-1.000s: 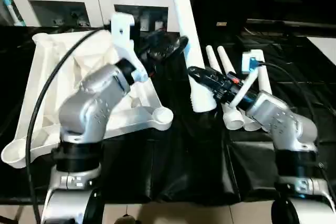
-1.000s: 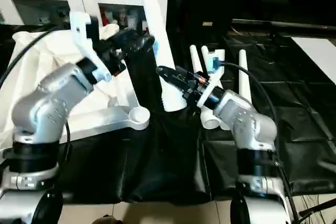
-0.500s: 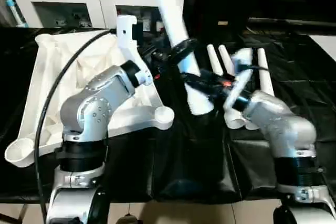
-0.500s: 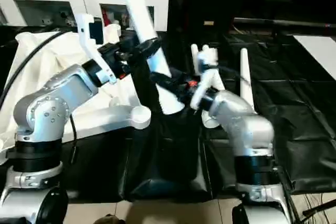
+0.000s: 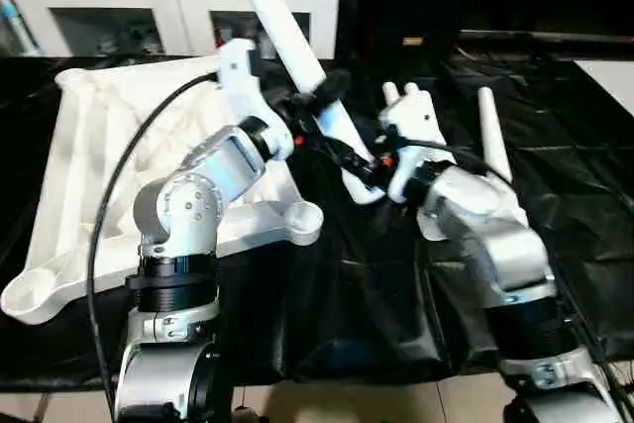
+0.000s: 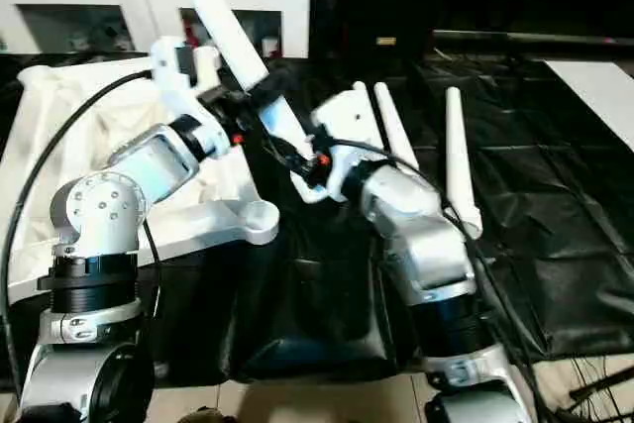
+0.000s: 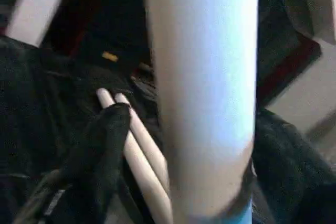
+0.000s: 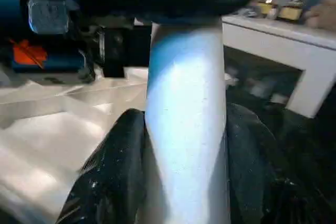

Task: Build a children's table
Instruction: Pick table leg

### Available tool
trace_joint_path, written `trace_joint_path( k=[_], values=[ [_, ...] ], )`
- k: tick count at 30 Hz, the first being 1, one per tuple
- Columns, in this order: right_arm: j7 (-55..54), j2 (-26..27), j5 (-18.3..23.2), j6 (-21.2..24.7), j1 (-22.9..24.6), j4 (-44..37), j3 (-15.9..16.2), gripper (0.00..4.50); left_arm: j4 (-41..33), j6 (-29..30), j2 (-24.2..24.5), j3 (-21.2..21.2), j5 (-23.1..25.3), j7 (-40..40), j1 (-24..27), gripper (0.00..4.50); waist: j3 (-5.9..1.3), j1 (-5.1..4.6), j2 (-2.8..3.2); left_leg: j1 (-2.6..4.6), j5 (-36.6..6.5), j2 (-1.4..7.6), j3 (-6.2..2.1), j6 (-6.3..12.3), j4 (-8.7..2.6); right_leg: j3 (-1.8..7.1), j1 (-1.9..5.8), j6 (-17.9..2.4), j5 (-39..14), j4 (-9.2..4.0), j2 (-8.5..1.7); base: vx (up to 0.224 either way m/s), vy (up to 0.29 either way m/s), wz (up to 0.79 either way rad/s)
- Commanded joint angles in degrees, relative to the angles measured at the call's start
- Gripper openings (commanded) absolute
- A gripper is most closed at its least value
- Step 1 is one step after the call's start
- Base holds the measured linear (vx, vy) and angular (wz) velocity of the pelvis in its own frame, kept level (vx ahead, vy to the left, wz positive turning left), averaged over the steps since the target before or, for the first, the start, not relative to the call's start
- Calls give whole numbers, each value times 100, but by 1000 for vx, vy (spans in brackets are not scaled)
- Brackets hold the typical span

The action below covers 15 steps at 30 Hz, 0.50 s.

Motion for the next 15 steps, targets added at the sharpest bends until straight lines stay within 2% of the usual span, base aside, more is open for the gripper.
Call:
trace_joint_path(
  k=[1, 3, 5, 7, 15],
  values=[
    [-191, 2, -192, -170, -67, 56, 100, 186, 72, -154, -16, 130, 107, 258, -160, 358, -432, -8, 45, 87, -661, 274, -131, 29, -357, 301, 340, -1073, -264, -487, -510, 0, 0, 0],
    [-244, 21, -347, -296, -59, 145, 230, 186, 124, -214, -55, 261, 93, 418, -214, 332, -429, -9, 39, 87, -680, 270, -125, 18, -353, 305, 338, -1050, -298, -492, -506, 0, 0, 0],
    [-268, 79, -410, -378, -45, 184, 297, 186, 145, -229, -39, 302, 58, 429, -232, 332, -430, -4, 29, 85, -648, 269, -123, 29, -355, 307, 340, -1049, -271, -484, -509, 0, 0, 0],
    [-259, 110, -433, -405, -48, 208, 351, 186, 116, -203, -38, 295, 0, 384, -201, 298, -442, 6, 40, 81, -596, 274, -129, 57, -349, 309, 343, -1043, -149, -467, -516, 0, 0, 0],
    [-285, 144, -477, -497, -115, 338, 388, 186, -67, -45, -42, 238, -239, 230, -104, 242, -424, 8, 18, 84, -648, 277, -119, 70, -360, 310, 333, -1057, -215, -468, -518, 0, 0, 0]
  ],
)
